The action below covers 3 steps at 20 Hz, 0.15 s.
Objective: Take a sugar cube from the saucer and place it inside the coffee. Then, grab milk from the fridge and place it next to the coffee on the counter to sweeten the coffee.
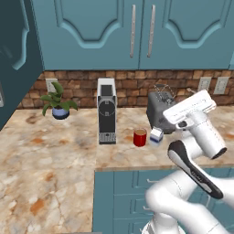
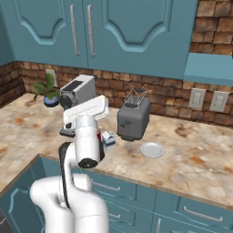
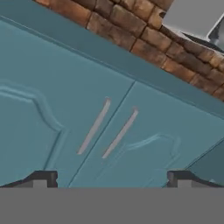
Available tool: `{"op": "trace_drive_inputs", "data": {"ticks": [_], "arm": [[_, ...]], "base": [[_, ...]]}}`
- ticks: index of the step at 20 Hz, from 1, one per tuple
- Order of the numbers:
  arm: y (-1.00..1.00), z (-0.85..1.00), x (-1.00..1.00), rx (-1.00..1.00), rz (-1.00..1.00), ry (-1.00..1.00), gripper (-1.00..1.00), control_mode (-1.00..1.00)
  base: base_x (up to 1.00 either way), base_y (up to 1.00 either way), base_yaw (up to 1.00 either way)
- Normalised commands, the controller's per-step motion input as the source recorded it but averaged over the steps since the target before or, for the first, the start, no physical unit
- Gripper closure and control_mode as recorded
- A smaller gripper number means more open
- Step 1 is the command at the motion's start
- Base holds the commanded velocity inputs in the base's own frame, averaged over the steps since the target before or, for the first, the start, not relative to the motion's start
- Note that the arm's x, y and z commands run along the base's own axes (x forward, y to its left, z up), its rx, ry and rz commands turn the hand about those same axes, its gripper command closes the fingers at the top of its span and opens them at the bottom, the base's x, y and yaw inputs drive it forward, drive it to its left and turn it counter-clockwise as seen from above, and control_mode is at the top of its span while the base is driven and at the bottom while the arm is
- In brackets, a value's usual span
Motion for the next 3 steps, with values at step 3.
{"op": "trace_drive_inputs", "data": {"ticks": [3], "arm": [[-0.02,0.25,-0.23,0.01,-0.09,-0.27,-1.00,-1.00]], "base": [[0.00,0.00,0.00]]}}
